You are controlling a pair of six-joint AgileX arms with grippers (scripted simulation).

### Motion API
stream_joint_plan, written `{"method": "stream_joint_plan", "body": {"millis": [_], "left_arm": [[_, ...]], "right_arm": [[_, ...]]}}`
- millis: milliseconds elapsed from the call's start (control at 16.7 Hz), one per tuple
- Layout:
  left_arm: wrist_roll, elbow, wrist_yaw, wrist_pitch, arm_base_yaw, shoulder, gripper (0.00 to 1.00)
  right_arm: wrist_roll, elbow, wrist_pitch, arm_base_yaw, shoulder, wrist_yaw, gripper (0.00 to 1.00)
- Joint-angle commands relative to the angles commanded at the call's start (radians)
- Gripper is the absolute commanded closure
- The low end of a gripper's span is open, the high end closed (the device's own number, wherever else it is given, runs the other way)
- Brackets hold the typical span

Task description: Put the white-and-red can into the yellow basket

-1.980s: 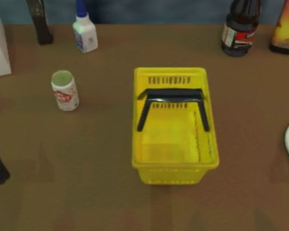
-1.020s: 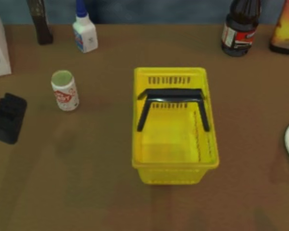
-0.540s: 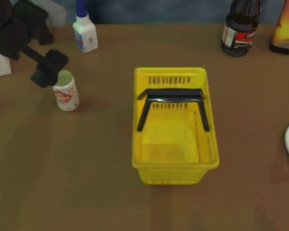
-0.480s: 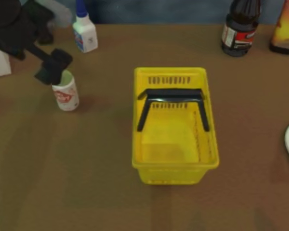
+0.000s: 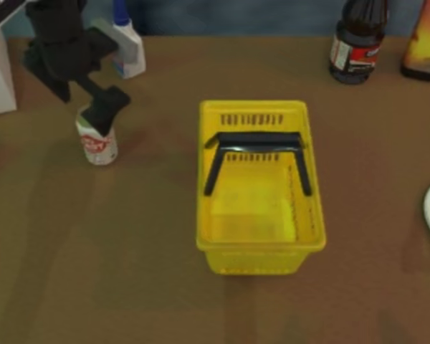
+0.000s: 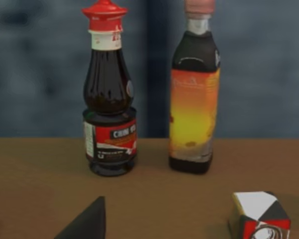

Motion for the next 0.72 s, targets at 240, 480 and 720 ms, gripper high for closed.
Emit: {"method": "stream_joint_plan", "body": {"millis": [240,480,720], "left_arm": [[0.008,0.035,-0.004,-0.008,0.002,0.035,0.0],[0.007,0.029,-0.003,-0.003,0.001,0.034,0.0],[0.008,-0.069,-0.004,0.11,0.002,0.044,0.0]], "right_arm": [[0.0,0.0,0.0,0.0,0.0,0.0,0.0],[0.0,0.0,0.0,0.0,0.0,0.0,0.0],[0.0,0.0,0.0,0.0,0.0,0.0,0.0]]}}
